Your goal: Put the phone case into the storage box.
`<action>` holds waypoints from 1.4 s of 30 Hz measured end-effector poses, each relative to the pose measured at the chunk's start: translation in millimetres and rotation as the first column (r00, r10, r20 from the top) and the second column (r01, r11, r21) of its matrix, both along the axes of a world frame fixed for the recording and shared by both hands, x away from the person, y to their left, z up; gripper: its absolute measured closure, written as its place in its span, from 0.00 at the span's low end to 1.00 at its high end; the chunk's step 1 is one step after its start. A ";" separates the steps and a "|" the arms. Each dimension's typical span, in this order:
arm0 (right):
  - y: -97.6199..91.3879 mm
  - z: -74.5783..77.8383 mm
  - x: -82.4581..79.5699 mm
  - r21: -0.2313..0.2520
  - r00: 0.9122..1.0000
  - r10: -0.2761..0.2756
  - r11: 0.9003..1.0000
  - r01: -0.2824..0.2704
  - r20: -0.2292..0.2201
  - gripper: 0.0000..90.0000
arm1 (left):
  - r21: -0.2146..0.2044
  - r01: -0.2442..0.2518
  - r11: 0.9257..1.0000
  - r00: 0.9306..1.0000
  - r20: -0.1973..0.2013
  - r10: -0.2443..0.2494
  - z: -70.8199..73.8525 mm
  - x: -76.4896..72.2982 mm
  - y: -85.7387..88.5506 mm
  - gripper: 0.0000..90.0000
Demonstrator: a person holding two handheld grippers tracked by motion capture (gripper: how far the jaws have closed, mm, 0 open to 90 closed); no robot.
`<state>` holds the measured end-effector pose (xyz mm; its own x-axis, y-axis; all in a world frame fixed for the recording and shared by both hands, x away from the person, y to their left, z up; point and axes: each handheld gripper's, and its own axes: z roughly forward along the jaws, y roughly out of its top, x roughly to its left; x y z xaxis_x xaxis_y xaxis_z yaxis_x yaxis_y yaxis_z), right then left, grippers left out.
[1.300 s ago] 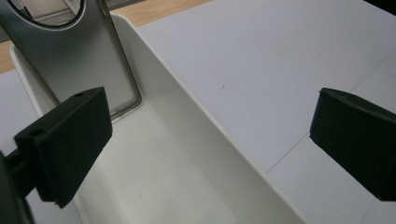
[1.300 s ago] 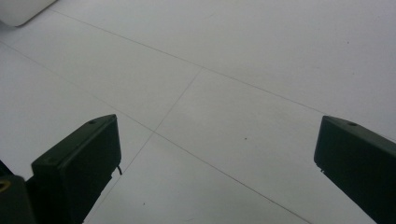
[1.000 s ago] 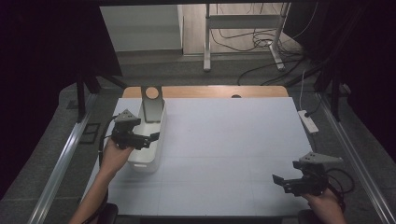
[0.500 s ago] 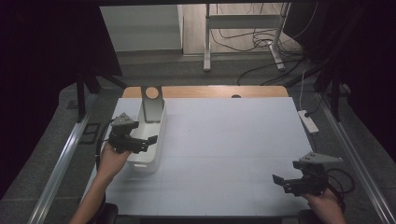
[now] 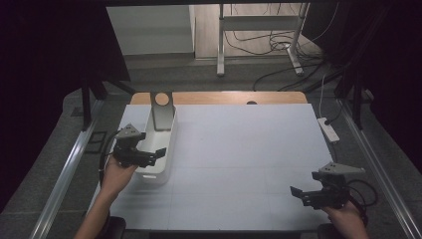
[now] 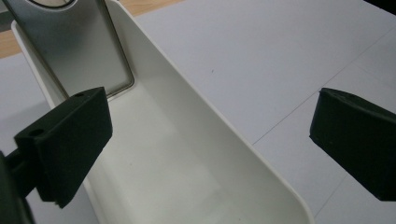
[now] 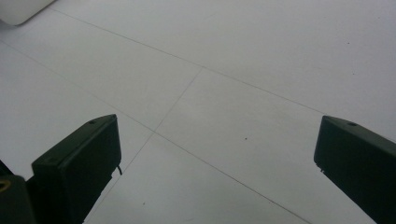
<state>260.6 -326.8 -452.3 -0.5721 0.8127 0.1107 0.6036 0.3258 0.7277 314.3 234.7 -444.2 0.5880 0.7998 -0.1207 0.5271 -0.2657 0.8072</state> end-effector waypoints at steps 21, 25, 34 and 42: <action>0.0 -0.1 0.1 -0.003 1.000 0.000 1.000 0.000 0.001 0.01 | -0.029 -0.005 1.000 1.000 -0.008 0.004 -1.7 -17.8 8.2 0.00; 0.3 -0.2 0.1 -0.003 1.000 0.000 1.000 0.000 0.002 0.01 | -0.027 -0.007 1.000 1.000 -0.014 0.007 -3.1 -21.7 9.3 0.00; 0.1 -0.1 0.0 0.000 1.000 -0.002 1.000 0.002 0.002 0.01 | -0.025 -0.009 1.000 1.000 -0.019 0.008 -4.6 -30.8 11.5 0.00; 0.1 -0.1 -0.1 -0.002 1.000 -0.001 1.000 0.001 0.004 0.01 | -0.019 -0.011 1.000 1.000 -0.025 0.010 -5.8 -40.2 13.3 0.00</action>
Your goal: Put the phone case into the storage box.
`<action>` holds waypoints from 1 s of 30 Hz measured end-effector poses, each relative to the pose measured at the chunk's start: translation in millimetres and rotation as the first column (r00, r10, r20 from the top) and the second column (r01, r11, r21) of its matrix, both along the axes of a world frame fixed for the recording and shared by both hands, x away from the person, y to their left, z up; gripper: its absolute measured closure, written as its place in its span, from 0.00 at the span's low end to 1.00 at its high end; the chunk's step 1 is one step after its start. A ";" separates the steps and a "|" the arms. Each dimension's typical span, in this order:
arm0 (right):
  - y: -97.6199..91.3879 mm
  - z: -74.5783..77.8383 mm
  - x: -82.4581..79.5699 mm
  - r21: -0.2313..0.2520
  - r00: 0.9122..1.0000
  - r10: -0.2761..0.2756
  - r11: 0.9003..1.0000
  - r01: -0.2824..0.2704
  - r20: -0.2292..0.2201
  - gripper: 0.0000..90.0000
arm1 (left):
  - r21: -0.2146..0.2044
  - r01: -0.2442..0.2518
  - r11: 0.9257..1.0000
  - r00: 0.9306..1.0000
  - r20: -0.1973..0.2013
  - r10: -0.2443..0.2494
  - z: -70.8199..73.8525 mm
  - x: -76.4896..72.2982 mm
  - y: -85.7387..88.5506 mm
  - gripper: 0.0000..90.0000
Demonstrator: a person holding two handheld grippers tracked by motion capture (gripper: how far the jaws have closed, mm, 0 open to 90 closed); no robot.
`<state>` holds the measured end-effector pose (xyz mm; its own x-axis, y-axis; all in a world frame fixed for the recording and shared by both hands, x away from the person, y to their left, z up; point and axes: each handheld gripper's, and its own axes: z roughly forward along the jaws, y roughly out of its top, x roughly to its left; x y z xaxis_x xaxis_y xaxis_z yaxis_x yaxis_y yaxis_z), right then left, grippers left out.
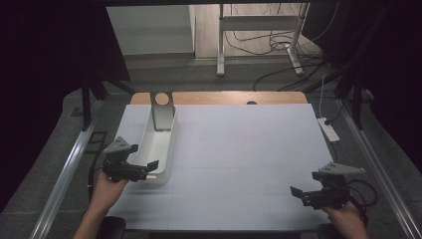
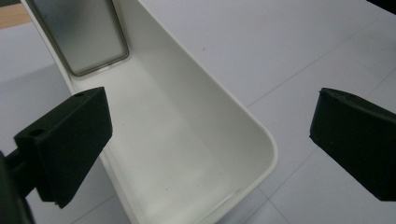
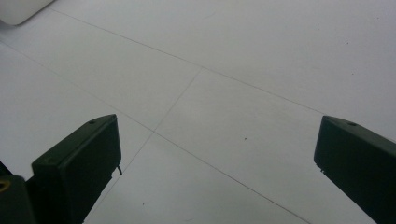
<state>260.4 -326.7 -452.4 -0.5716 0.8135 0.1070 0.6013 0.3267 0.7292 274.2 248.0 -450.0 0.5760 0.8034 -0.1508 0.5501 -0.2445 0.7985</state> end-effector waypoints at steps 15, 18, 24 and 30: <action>0.1 0.0 -0.1 0.000 1.000 0.001 1.000 -0.001 0.001 0.01 | 0.001 -0.010 1.000 1.000 -0.015 0.010 -5.4 -16.5 5.0 0.00; 0.1 0.0 0.0 0.000 1.000 0.002 1.000 -0.002 0.001 0.01 | 0.006 -0.014 1.000 1.000 -0.021 0.014 -7.4 -20.4 6.2 0.00; 0.2 0.0 -0.1 0.000 1.000 0.002 1.000 -0.002 0.002 0.01 | 0.021 -0.014 1.000 0.999 -0.029 0.015 -9.4 -29.0 7.6 0.00; 0.3 0.0 -0.2 0.000 1.000 0.002 1.000 -0.002 0.003 0.01 | 0.016 -0.021 1.000 0.999 -0.027 0.021 -8.5 -35.8 10.0 0.00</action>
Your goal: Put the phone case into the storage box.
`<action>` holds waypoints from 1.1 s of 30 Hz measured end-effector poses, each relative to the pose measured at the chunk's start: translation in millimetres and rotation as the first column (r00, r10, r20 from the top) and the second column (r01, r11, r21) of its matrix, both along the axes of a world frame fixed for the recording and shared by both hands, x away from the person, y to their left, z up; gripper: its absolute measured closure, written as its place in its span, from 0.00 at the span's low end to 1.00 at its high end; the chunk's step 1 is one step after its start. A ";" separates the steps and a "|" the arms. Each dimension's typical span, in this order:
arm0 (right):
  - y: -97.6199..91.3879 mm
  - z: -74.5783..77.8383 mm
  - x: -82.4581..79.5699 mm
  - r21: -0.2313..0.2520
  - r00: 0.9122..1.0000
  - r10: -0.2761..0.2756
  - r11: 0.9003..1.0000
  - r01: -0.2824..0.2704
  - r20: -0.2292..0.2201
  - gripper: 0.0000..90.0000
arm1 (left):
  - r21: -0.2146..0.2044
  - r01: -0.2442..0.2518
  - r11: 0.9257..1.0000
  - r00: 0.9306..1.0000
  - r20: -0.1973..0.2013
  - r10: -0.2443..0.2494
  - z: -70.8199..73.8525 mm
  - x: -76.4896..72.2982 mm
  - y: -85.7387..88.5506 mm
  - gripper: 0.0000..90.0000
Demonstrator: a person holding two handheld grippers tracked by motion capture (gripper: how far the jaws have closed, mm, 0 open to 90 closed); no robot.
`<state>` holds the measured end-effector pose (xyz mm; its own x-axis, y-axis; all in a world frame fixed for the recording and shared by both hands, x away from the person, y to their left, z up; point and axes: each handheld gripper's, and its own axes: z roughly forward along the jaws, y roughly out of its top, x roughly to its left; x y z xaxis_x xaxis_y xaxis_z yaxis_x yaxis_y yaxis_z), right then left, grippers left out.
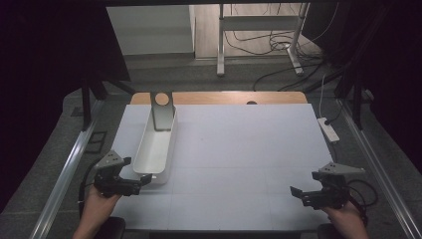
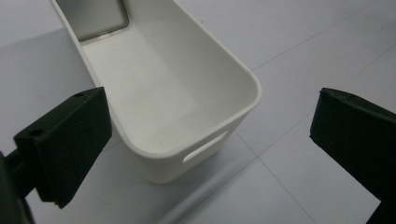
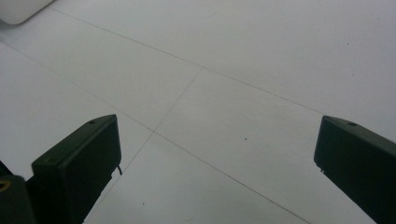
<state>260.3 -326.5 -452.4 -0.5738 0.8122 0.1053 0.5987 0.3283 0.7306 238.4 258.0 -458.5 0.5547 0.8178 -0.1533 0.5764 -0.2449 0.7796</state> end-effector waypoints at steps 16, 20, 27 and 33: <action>0.2 0.0 0.0 -0.003 1.000 0.001 1.000 -0.001 0.000 0.01 | -0.012 -0.019 1.000 1.000 -0.006 0.019 -3.5 -18.0 9.5 0.00; 0.1 0.0 0.0 -0.004 1.000 0.000 1.000 0.000 0.001 0.01 | -0.016 -0.029 0.999 1.000 -0.010 0.028 -5.3 -22.7 12.4 0.00; 0.2 0.0 0.0 -0.005 1.000 -0.001 1.000 0.001 0.002 0.01 | -0.022 -0.036 0.999 0.999 -0.015 0.035 -8.8 -28.4 15.1 0.00; 0.3 0.0 0.0 -0.005 1.000 -0.001 1.000 0.001 0.002 0.01 | -0.015 -0.031 0.999 0.999 -0.023 0.030 -11.4 -32.0 12.4 0.00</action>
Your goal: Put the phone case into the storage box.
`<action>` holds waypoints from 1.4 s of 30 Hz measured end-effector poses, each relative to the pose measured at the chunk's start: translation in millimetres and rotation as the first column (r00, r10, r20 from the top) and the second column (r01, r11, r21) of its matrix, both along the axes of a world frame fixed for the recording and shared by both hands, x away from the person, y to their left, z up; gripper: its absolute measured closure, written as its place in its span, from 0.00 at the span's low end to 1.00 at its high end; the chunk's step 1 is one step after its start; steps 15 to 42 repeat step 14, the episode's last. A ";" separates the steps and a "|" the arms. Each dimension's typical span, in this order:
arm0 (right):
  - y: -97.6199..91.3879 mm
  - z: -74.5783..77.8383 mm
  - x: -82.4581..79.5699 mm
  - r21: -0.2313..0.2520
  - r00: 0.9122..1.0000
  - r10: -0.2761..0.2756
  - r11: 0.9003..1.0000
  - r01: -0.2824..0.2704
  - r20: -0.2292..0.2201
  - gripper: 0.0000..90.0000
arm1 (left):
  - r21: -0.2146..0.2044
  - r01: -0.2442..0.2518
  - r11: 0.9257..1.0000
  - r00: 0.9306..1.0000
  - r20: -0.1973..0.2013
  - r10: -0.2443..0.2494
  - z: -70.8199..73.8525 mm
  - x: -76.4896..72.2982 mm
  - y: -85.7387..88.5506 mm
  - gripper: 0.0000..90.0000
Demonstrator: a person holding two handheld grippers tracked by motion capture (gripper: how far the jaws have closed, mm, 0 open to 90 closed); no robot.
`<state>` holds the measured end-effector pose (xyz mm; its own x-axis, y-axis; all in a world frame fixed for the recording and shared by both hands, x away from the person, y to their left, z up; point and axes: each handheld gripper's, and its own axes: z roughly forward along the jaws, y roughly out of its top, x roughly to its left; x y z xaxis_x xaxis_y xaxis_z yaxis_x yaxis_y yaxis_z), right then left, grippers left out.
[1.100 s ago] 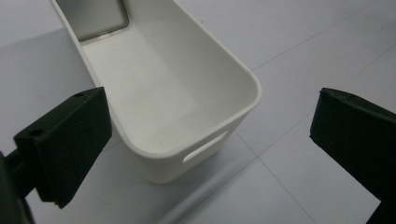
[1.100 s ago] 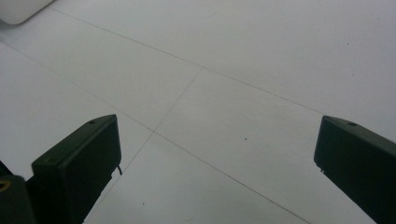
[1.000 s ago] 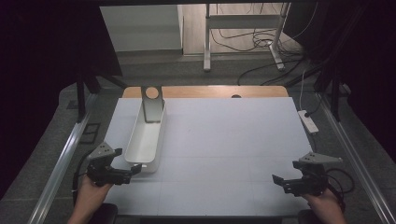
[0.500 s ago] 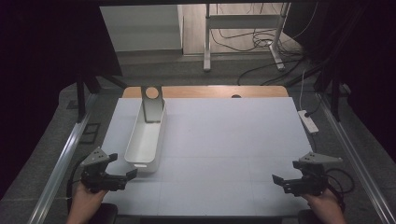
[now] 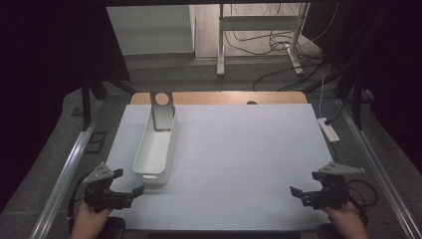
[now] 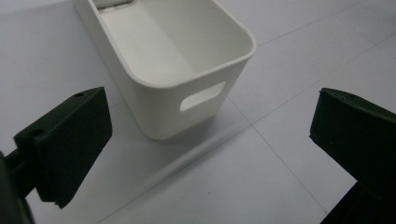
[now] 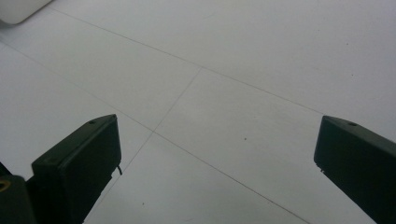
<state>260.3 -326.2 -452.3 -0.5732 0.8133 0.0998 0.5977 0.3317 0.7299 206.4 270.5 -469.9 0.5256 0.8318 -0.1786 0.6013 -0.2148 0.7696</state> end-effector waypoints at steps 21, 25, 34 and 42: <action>1.0 -0.1 -0.5 -0.005 1.000 0.007 1.000 -0.007 0.002 0.01 | 0.074 0.000 0.997 0.999 -0.047 0.004 -2.6 2.1 -9.6 0.01; 1.0 -0.1 -0.5 -0.005 1.000 0.007 1.000 -0.007 0.002 0.01 | 0.074 0.000 0.997 0.999 -0.047 0.004 -2.6 2.1 -9.6 0.01; 1.0 -0.1 -0.5 -0.005 1.000 0.007 1.000 -0.007 0.002 0.01 | 0.074 0.000 0.997 0.999 -0.047 0.004 -2.6 2.1 -9.6 0.01; 1.0 -0.1 -0.5 -0.005 1.000 0.007 1.000 -0.007 0.002 0.01 | 0.074 0.000 0.997 0.999 -0.047 0.004 -2.6 2.1 -9.6 0.01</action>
